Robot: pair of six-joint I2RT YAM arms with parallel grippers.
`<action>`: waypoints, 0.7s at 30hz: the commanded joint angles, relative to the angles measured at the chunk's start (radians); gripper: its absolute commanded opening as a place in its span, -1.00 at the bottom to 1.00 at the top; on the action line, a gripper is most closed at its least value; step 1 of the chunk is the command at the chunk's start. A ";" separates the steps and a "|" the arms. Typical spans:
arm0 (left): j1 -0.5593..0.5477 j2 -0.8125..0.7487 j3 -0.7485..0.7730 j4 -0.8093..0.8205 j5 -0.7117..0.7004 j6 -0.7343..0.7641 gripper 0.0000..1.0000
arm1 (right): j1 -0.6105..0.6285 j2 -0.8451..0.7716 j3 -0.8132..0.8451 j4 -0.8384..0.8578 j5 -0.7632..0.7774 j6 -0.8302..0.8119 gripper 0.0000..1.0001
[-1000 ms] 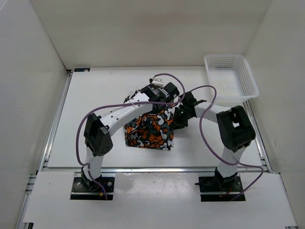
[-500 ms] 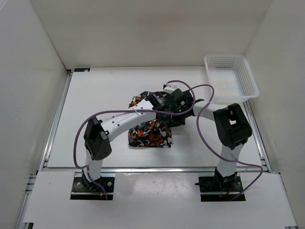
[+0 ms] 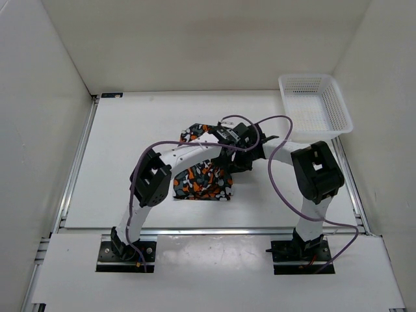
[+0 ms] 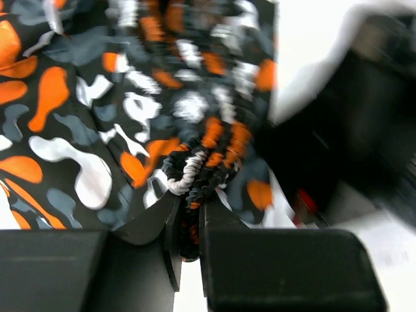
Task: Fold and stack the shorts
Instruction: Fold the shorts
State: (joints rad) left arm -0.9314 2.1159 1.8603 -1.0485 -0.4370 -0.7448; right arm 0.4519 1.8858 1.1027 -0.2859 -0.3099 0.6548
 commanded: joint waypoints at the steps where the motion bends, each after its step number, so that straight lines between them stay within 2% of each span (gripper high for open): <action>1: 0.029 0.002 0.066 -0.045 -0.017 -0.077 -0.79 | 0.002 0.001 -0.046 -0.012 0.074 -0.006 -1.00; 5: 0.039 0.018 0.118 -0.102 -0.037 -0.164 -0.79 | 0.002 -0.008 -0.075 -0.001 0.074 -0.006 -1.00; 8: 0.049 0.038 0.149 -0.087 -0.010 -0.165 -0.79 | 0.002 -0.017 -0.095 0.008 0.074 -0.006 -1.00; 10: 0.049 0.073 0.178 -0.111 0.012 -0.154 -0.36 | 0.002 -0.027 -0.105 0.008 0.074 -0.006 -0.97; 11: 0.049 0.073 0.189 -0.122 0.012 -0.154 -0.05 | 0.002 -0.043 -0.106 0.008 0.074 -0.006 -0.80; 12: 0.049 0.073 0.189 -0.122 0.021 -0.140 0.35 | 0.002 -0.056 -0.122 0.008 0.087 -0.006 -0.68; 13: 0.049 0.063 0.189 -0.122 0.021 -0.140 0.62 | 0.002 -0.085 -0.142 -0.001 0.088 -0.006 -0.56; 14: 0.049 0.049 0.198 -0.122 0.021 -0.128 0.73 | 0.002 -0.102 -0.153 -0.001 0.107 0.003 -0.26; 16: 0.060 -0.002 0.211 -0.122 0.033 -0.114 0.93 | 0.002 -0.163 -0.184 -0.024 0.135 0.003 -0.04; 17: 0.074 -0.022 0.223 -0.122 0.034 -0.101 0.96 | 0.002 -0.184 -0.193 -0.033 0.149 -0.006 0.08; 20: 0.114 -0.098 0.223 -0.122 0.061 -0.074 0.93 | 0.002 -0.270 -0.217 -0.088 0.195 -0.020 0.10; 21: 0.141 -0.117 0.223 -0.122 0.075 -0.074 0.84 | 0.002 -0.292 -0.218 -0.102 0.230 -0.029 0.10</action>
State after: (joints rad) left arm -0.8497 2.1513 2.0361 -1.1679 -0.3885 -0.8478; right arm 0.4545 1.6596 0.9047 -0.2920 -0.1928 0.6617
